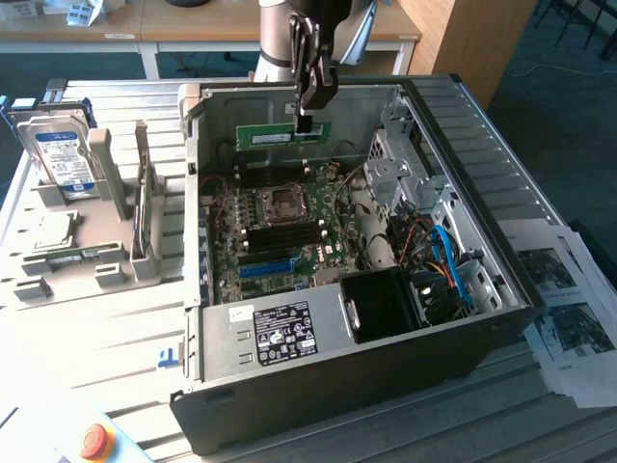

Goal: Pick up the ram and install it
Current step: 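Pick up the ram and move it above insertion slot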

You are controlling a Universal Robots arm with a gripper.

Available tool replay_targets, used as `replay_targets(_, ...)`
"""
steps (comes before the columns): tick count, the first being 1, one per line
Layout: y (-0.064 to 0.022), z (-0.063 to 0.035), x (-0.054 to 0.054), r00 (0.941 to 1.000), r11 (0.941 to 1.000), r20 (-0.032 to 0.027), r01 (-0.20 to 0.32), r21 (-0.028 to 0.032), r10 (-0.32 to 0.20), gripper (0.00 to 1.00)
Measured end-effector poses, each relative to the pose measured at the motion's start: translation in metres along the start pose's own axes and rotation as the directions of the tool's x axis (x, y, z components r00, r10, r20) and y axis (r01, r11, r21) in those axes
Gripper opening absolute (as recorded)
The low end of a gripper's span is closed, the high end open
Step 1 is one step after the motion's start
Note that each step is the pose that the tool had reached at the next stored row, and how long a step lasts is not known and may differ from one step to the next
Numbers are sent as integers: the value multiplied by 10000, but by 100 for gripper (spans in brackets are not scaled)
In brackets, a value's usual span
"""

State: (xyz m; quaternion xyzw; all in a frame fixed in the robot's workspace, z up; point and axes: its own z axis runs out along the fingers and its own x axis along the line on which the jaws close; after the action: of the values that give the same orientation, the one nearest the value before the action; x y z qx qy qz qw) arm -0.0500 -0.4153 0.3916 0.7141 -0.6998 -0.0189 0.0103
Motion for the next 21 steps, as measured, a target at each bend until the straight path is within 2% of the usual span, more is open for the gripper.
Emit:
replay_targets(6, 1, 1, -1, 10000, 10000, 1, 0, 15, 0, 12)
replay_targets(15, 7, 2, -1, 10000, 10000, -2, 2, 84, -2, 12)
replay_targets(21, 4, 1, 0, 10000, 10000, -2, 1, 85, -1, 12)
